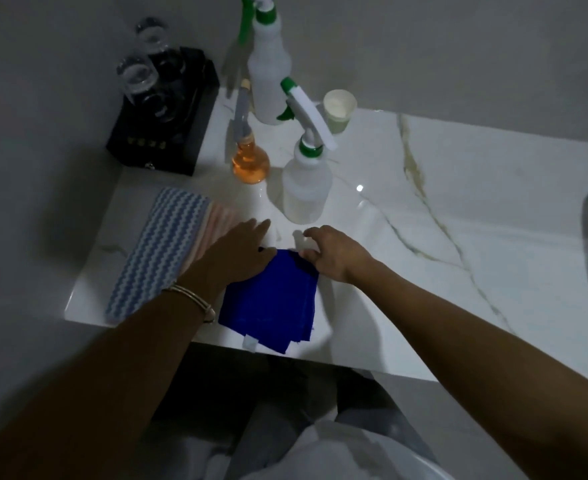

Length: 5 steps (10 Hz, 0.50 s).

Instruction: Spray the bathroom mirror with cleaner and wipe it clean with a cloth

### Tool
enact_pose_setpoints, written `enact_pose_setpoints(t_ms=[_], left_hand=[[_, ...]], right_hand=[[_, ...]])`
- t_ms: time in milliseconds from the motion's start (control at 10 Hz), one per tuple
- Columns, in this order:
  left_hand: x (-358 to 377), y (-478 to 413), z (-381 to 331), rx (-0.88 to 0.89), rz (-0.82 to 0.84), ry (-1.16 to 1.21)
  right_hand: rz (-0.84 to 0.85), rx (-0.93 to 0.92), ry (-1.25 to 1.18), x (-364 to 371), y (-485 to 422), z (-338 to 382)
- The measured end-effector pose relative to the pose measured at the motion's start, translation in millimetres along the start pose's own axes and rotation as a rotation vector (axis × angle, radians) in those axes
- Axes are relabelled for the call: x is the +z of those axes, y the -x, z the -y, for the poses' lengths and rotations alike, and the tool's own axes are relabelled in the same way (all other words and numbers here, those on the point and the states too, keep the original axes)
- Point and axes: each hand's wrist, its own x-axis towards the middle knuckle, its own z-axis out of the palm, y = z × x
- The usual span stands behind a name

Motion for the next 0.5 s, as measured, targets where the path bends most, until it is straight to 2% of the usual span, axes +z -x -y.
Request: enact_pose_setpoints(t_ms=[100,300,500], left_hand=[[-4.3,2.1,-19.7,0.053,0.051,-0.034],[-27.1,11.4,-83.5,0.245,0.108,0.060],[-71.9,22.5,-200.8,0.421,0.011,-0.101]], right_hand=[[-0.029,0.031,0.004,-7.4,10.5,-4.5],[-0.159,0.091,0.024,-44.1,49.9,-25.0],[-0.412,0.179,0.020,-132.0,115.0,-78.1]])
